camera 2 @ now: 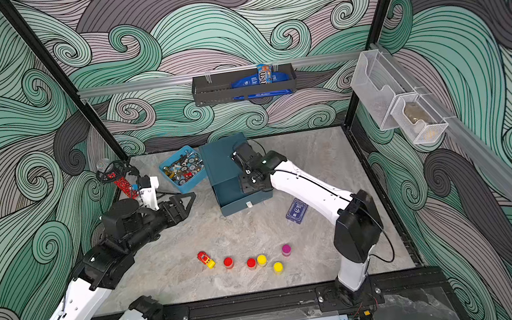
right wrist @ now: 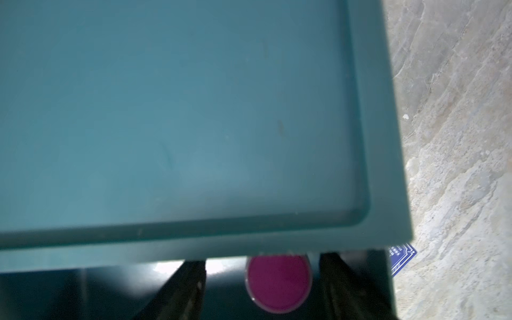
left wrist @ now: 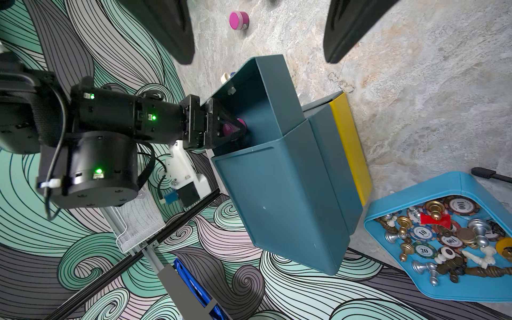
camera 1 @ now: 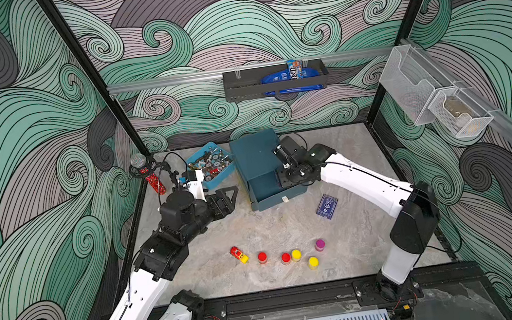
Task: Put the paint cans in the drawer according to color
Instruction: Place the paint can in the drawer, then pick up the paint can at the center of the board.
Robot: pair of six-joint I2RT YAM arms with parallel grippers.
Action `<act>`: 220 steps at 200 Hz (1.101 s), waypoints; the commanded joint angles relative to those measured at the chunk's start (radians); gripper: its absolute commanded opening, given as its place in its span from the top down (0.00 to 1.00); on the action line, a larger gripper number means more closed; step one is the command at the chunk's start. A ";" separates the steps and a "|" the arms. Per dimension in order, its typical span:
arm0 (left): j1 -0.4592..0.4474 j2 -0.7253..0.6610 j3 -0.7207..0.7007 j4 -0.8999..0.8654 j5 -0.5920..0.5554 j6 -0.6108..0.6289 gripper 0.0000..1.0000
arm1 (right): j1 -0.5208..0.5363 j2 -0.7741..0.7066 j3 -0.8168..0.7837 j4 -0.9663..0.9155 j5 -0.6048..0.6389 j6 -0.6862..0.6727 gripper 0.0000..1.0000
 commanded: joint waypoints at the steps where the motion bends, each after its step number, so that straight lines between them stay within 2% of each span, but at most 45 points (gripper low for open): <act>1: -0.005 -0.002 0.048 0.005 -0.006 0.016 0.23 | -0.005 -0.053 0.066 -0.016 0.015 0.001 0.28; 31: -0.005 -0.003 0.043 0.004 -0.012 0.015 0.23 | -0.005 -0.183 0.081 -0.015 0.041 0.017 0.26; 55: -0.005 -0.004 0.040 0.004 -0.018 0.016 0.23 | -0.005 -0.330 -0.038 -0.017 0.050 0.049 0.25; 71: -0.006 -0.001 0.042 0.004 -0.023 0.020 0.23 | -0.005 -0.468 -0.214 -0.017 0.036 0.078 0.25; 92: -0.005 0.004 0.042 0.005 -0.025 0.022 0.23 | -0.001 -0.628 -0.481 -0.046 -0.043 0.127 0.25; 114: -0.006 0.005 0.037 0.004 -0.026 0.023 0.23 | 0.067 -0.739 -0.717 -0.051 -0.139 0.189 0.24; 131: -0.005 0.005 0.025 0.003 -0.028 0.022 0.23 | 0.147 -0.737 -0.843 -0.021 -0.201 0.222 0.23; 151: -0.005 0.008 0.019 0.002 -0.021 0.016 0.23 | 0.201 -0.688 -0.897 0.051 -0.236 0.247 0.22; 179: -0.006 0.008 0.022 0.002 -0.018 0.010 0.23 | 0.201 -0.607 -0.924 0.092 -0.194 0.252 0.22; 220: -0.005 0.003 0.023 0.001 -0.018 0.008 0.23 | 0.141 -0.526 -0.987 0.212 -0.205 0.227 0.31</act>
